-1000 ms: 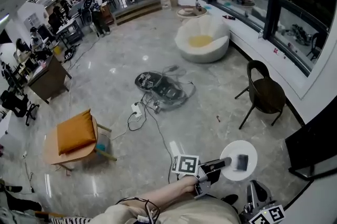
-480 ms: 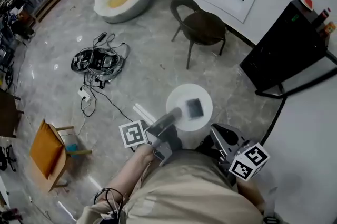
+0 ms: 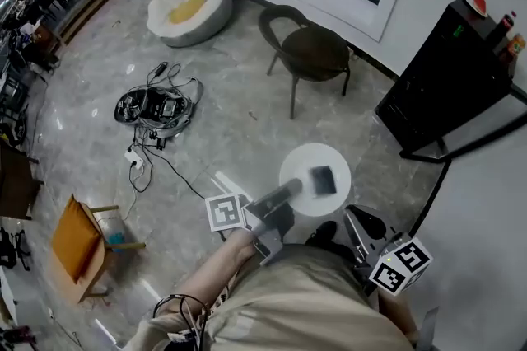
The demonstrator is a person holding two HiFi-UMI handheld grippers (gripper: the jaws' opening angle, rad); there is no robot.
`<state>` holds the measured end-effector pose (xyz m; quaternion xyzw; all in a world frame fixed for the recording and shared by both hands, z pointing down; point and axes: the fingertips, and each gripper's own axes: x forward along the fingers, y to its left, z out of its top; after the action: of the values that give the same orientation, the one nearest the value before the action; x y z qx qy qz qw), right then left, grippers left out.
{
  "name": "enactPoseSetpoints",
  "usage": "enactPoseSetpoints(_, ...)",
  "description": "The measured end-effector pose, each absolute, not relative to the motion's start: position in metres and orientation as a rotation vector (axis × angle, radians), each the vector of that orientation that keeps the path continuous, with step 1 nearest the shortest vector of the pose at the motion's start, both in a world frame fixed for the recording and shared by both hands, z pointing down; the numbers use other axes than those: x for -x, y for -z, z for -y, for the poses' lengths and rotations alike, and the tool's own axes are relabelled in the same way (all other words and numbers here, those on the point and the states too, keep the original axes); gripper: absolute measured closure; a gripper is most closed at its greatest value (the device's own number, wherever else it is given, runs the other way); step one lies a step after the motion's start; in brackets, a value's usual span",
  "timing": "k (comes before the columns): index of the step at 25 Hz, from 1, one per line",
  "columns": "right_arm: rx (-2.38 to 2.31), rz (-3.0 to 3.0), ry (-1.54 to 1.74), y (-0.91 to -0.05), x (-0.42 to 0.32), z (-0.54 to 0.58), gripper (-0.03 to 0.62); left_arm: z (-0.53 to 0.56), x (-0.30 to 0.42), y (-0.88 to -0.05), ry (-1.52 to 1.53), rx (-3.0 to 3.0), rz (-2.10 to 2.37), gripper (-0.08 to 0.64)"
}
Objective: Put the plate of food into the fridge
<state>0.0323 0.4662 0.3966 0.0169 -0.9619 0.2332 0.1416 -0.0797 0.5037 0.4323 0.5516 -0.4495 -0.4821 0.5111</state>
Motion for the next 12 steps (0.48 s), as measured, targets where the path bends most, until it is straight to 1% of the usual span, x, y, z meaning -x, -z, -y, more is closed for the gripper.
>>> enactPoseSetpoints(6, -0.024, 2.762, -0.681, -0.392, -0.048, -0.419, 0.569, -0.457, 0.068, -0.41, 1.194, -1.378, 1.066, 0.525)
enactPoseSetpoints(12, 0.042, 2.757, -0.681, -0.397, -0.056, -0.394, 0.569, -0.436, 0.055, -0.416, 1.192, -1.337, 1.099, 0.525)
